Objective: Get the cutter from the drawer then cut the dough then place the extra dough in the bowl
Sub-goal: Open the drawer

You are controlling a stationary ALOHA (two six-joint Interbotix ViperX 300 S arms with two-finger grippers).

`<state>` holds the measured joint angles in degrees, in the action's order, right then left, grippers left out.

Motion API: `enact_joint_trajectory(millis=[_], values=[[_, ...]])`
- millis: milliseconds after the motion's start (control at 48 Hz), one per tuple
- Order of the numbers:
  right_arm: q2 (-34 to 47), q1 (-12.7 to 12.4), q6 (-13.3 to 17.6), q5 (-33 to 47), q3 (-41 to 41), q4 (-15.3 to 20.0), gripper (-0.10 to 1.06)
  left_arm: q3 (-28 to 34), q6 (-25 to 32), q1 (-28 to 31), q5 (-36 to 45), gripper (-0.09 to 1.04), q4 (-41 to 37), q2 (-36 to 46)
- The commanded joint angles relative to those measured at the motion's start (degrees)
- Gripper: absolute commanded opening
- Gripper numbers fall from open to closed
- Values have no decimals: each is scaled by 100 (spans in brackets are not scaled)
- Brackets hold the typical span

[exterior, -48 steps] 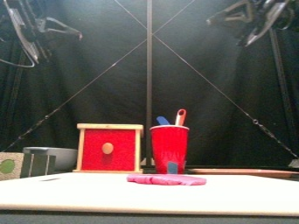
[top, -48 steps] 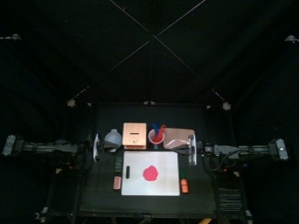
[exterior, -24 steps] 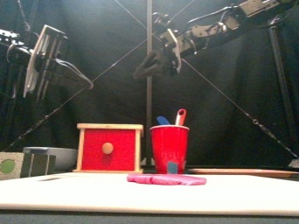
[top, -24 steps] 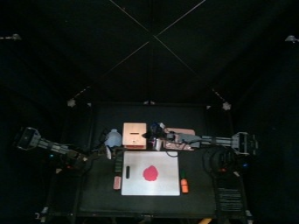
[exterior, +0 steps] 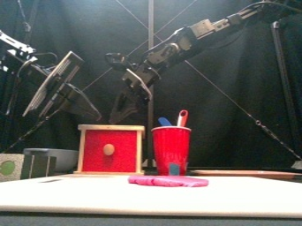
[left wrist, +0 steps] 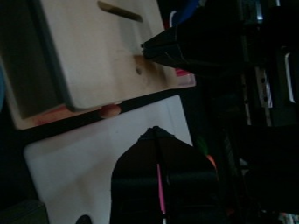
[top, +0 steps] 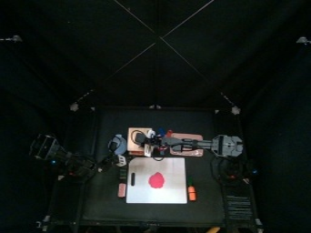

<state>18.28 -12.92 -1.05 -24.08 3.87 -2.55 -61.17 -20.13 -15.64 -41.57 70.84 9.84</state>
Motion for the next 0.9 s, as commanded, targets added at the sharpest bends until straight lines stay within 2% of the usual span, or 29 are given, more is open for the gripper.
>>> enact_joint_trajectory(millis=[21,104,188,417,562,646,896], values=[[-35,18,-9,-88,-44,18,3,141,-97,-18,-62,10,-149,-97],[9,35,0,-105,0,18,3,193,-123,-26,-26,14,-334,-193],[9,44,0,-185,0,0,3,229,-149,-18,-18,23,-510,-246],[-18,62,9,-466,18,-9,3,229,-158,-18,44,61,-237,-264],[-18,97,18,-483,18,-9,3,246,-237,-18,149,80,149,-272],[-18,97,18,-483,18,-9,3,255,-299,-18,202,85,229,-272],[9,97,44,-483,18,-9,3,642,-422,202,211,85,237,-888]])
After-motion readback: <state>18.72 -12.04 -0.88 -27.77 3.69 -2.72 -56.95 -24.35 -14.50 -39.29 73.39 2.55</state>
